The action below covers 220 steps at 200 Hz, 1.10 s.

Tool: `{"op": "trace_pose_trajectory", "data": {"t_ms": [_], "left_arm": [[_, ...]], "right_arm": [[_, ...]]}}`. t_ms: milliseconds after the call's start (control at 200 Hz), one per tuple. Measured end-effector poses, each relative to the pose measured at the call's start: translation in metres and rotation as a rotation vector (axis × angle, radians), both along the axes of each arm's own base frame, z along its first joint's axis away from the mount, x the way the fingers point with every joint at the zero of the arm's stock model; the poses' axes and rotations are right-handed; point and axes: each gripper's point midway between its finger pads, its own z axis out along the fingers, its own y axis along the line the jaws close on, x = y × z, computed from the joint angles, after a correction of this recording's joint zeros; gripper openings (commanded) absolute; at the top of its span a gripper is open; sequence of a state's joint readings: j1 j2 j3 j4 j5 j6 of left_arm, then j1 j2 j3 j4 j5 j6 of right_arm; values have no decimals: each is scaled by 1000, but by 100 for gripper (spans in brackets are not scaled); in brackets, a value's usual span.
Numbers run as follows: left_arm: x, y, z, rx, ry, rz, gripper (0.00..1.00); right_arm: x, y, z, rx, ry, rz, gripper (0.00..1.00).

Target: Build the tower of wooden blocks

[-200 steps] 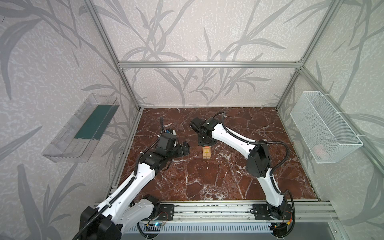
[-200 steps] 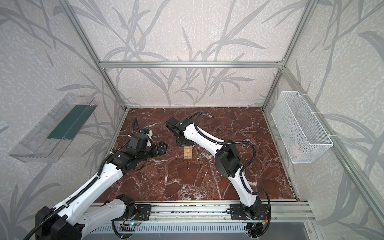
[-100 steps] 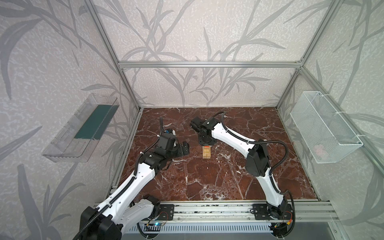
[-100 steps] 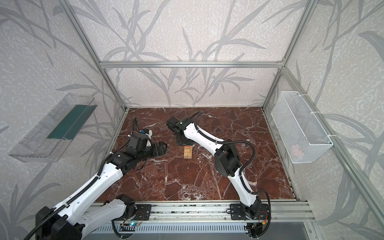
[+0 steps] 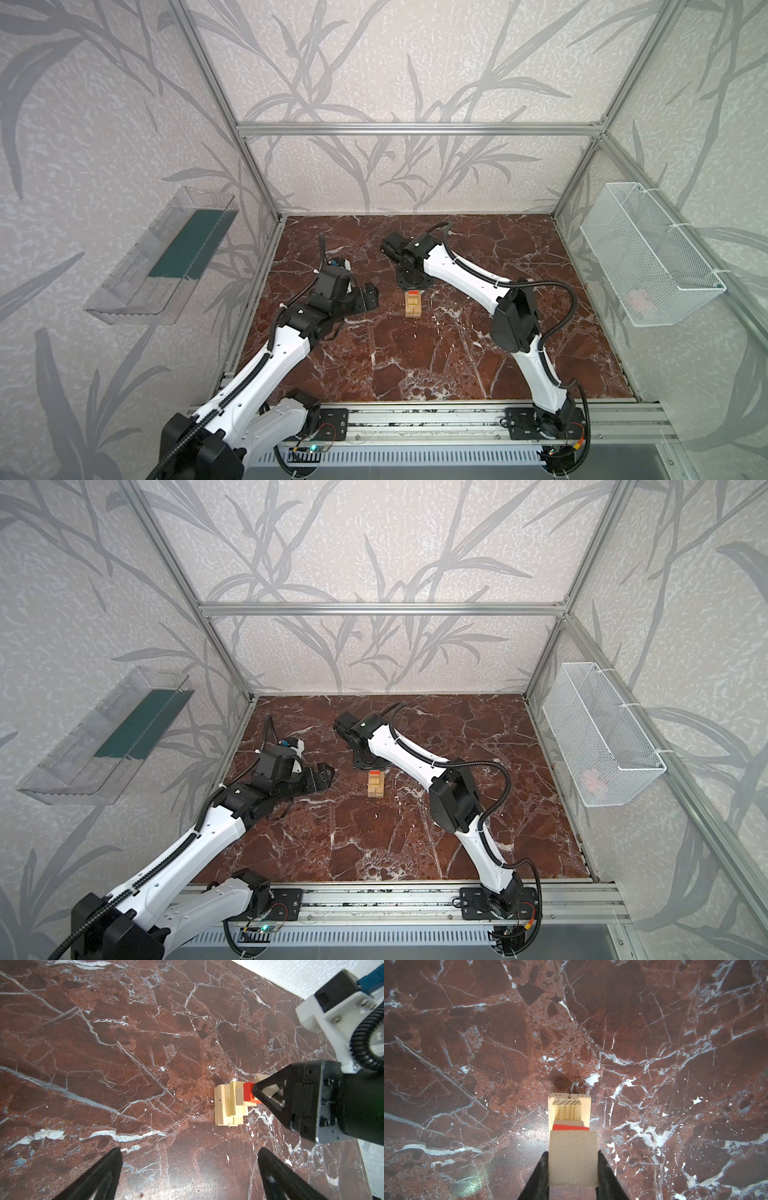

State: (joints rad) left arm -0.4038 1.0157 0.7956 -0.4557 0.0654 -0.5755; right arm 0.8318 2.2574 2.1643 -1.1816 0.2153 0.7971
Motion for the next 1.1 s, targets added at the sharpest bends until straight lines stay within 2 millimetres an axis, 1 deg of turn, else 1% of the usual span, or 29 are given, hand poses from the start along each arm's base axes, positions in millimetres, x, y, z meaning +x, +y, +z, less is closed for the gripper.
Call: {"op": "trace_pose_trajectory", "data": {"t_ms": [95,260,375,540,730,845,1015,1100], "left_arm": [[0,0,0,-1,0,-1,99],[0,-1,0,-5,2,-5,99],[0,-1,0,-6,2,-5,99],[-1,-2,0,-8,3,-7,99],[-1,-2,0,-11,4,-6,99],[0,-1,0,-12,4,-3,100],[-1,-1,1,-13,1,-3,100],[-1,-1,3,-16,-5,-4,100]], "right_arm": [[-1,1,0,4,5,1,33],[-1,1,-1,4,7,1,40],[-1,1,-1,5,8,1,42],[-2,2,-1,9,12,2,42],[-2,2,-1,9,13,2,39],[-2,2,-1,10,13,3,40],[-2,2,-1,11,15,6,45],[-3,3,-1,13,18,12,52]]}}
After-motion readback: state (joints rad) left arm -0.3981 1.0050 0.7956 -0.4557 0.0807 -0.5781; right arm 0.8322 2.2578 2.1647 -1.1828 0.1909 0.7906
